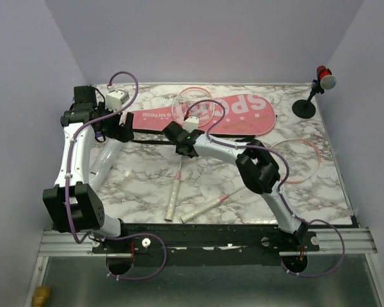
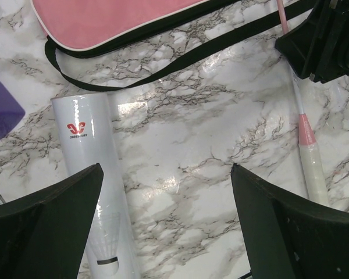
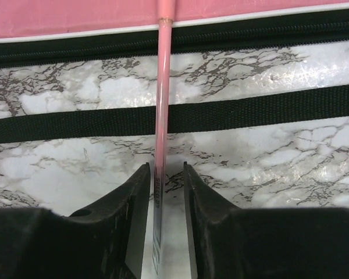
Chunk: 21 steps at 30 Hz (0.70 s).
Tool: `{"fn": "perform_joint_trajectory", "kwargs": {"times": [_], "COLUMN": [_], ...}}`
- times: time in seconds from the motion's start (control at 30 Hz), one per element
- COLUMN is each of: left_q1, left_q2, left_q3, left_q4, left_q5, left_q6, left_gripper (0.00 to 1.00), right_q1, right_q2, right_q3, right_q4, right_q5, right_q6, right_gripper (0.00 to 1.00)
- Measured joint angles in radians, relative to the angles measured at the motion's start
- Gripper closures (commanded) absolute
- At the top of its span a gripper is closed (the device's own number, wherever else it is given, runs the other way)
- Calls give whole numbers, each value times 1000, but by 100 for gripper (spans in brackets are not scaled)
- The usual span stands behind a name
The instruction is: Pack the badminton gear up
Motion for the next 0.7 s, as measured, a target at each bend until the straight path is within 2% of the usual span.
{"fn": "perform_joint_trajectory", "kwargs": {"times": [0.07,0.17,0.47,0.57,0.7], "left_q1": [0,0,-5,-24,-109], "left_q2": [0,0,0,0,1], "left_q3": [-6,-8,-13,-23,-34], "left_q4": [-3,-3,10,30,52], "left_q5": [-2,-3,-27,-55,-93], "left_q6": [3,9,16,19,47], "left_gripper": [1,1,1,1,1], "right_q1": [-5,-10,-21,-27,-35], "right_q2": [6,19,-7,-109,-356], "right_q3": [5,22,29,-32,-192], "right_q4": [-2,-1,-41,-68,-82], "right_q5": [0,-2,-9,-7,5], "right_q6": [3,6,10,6,-2], "right_gripper": [75,98,99,99,99]}}
